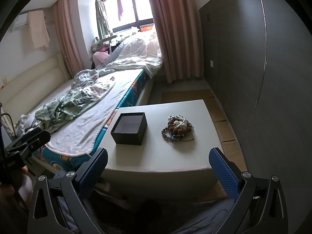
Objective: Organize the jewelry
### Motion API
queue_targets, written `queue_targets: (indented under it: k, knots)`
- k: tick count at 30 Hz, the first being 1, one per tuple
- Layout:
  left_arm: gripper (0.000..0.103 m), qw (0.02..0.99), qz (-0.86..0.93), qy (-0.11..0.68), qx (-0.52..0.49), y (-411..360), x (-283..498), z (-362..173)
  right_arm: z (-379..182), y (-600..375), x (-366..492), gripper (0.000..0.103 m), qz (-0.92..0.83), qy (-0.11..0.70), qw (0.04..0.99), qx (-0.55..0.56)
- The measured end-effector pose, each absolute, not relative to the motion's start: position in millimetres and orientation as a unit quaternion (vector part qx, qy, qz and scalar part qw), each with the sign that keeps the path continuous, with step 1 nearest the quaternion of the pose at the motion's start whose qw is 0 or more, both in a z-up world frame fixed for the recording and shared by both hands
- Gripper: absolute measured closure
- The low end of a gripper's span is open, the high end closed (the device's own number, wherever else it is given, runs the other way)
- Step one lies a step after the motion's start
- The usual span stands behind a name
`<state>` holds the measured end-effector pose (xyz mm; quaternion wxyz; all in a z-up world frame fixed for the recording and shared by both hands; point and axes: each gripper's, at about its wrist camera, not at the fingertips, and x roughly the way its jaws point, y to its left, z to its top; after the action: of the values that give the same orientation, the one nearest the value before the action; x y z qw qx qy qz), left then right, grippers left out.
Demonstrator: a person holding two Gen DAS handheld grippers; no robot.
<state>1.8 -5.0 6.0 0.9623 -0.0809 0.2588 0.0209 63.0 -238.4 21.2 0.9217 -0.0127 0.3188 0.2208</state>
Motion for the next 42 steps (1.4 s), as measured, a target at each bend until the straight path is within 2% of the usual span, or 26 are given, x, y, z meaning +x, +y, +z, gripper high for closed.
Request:
queue_targets:
  k: [42]
  knots:
    - [0.001,0.966,0.018,0.246,-0.074,-10.4,-0.9,11.9,29.4,-240.6,64.8,0.000,0.224,0.311,0.924,-0.009]
